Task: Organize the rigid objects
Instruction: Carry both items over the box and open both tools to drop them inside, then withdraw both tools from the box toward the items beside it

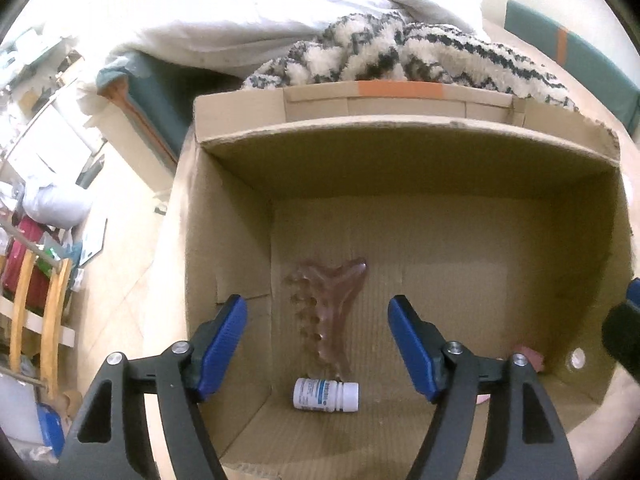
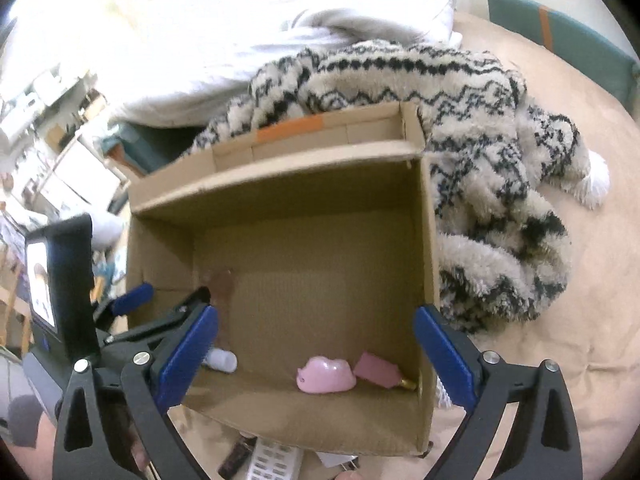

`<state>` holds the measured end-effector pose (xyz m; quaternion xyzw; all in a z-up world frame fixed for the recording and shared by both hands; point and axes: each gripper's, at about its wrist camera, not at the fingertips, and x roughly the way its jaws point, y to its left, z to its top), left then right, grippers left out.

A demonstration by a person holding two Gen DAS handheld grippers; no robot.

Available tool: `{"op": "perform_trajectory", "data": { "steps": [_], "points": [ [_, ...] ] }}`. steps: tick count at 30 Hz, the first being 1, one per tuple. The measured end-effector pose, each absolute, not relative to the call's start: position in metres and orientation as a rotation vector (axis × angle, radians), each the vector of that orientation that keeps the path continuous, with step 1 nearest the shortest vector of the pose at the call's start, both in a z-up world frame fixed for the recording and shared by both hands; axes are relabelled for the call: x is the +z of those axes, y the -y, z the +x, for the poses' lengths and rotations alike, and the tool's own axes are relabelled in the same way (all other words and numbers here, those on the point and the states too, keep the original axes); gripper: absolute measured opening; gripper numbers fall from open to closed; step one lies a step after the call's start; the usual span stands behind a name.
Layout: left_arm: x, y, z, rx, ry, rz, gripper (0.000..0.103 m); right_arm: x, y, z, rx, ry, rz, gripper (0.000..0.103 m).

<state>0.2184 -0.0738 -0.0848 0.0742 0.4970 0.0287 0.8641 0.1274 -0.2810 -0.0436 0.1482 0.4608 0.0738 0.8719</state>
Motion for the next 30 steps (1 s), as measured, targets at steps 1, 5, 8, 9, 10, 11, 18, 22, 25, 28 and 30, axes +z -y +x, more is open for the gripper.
{"op": "perform_trajectory", "data": {
  "steps": [1, 5, 8, 9, 10, 11, 18, 22, 25, 28, 30],
  "points": [
    [-0.083, 0.073, 0.217, 0.064, -1.041, 0.155, 0.071, -0.043, 0.282, 0.127, 0.153, -0.962, 0.314, 0.103],
    [-0.073, 0.074, 0.214, 0.068, -1.035, 0.149, 0.071, -0.039, 0.285, 0.128, 0.155, -0.951, 0.328, 0.103],
    [-0.061, 0.073, 0.204, 0.083, -0.986, 0.155, 0.071, -0.036, 0.287, 0.126, 0.156, -0.941, 0.33, 0.103],
    [-0.058, 0.072, 0.202, 0.082, -0.975, 0.155, 0.071, -0.035, 0.287, 0.125, 0.156, -0.939, 0.331, 0.103],
    [-0.055, 0.072, 0.199, 0.079, -0.965, 0.156, 0.071, -0.034, 0.287, 0.125, 0.155, -0.936, 0.333, 0.103],
    [-0.051, 0.072, 0.195, 0.075, -0.957, 0.159, 0.071, -0.033, 0.288, 0.125, 0.154, -0.934, 0.333, 0.103],
    [-0.036, 0.052, 0.177, 0.069, -0.957, 0.127, 0.071, -0.028, 0.286, 0.119, 0.153, -0.92, 0.328, 0.103],
    [-0.031, 0.04, 0.161, 0.072, -0.957, 0.132, 0.071, -0.027, 0.288, 0.109, 0.129, -0.911, 0.307, 0.103],
    [-0.03, 0.03, 0.147, 0.06, -0.959, 0.135, 0.071, -0.026, 0.29, 0.097, 0.119, -0.909, 0.301, 0.103],
    [-0.03, 0.014, 0.132, 0.058, -0.963, 0.127, 0.071, -0.024, 0.289, 0.086, 0.11, -0.907, 0.274, 0.103],
    [-0.03, 0.007, 0.125, 0.054, -0.966, 0.115, 0.071, -0.023, 0.287, 0.078, 0.109, -0.909, 0.256, 0.103]
  ]
}}
